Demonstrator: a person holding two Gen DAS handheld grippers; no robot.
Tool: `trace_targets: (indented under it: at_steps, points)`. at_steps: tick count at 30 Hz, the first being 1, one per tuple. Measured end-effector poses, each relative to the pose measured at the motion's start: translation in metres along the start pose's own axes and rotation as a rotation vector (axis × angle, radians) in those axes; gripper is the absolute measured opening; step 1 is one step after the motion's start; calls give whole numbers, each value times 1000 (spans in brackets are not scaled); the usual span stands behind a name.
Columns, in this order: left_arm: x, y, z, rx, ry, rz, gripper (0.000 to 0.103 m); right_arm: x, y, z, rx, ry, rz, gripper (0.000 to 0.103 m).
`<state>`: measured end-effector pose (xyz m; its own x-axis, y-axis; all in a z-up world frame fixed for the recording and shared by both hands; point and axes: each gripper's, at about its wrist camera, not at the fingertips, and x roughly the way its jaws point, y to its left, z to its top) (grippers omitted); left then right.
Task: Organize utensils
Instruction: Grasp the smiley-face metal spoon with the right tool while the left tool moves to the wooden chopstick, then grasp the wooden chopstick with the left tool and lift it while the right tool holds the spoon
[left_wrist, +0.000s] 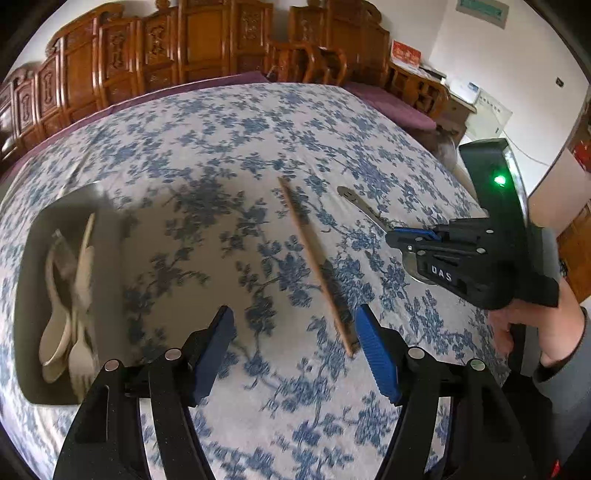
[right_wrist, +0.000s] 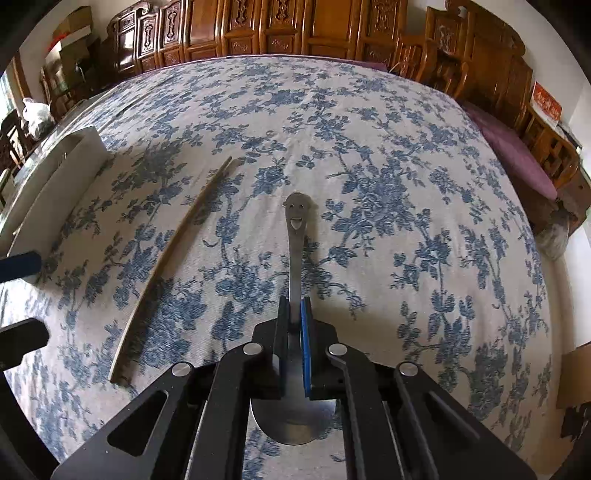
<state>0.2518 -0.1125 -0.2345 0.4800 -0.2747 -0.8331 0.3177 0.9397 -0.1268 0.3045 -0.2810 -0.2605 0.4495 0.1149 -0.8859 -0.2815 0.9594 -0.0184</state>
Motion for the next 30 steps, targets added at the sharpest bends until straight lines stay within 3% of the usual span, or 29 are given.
trace_targets:
  at_steps: [13, 26, 30]
  points:
    - [57, -20, 30, 7, 79, -2, 39, -2, -6, -2, 23, -19, 33, 7]
    - [81, -28, 39, 37, 119, 81, 23, -2, -7, -2, 29, -19, 40, 8]
    - [80, -23, 40, 28, 116, 95, 8, -1, -8, -3, 28, -20, 39, 8]
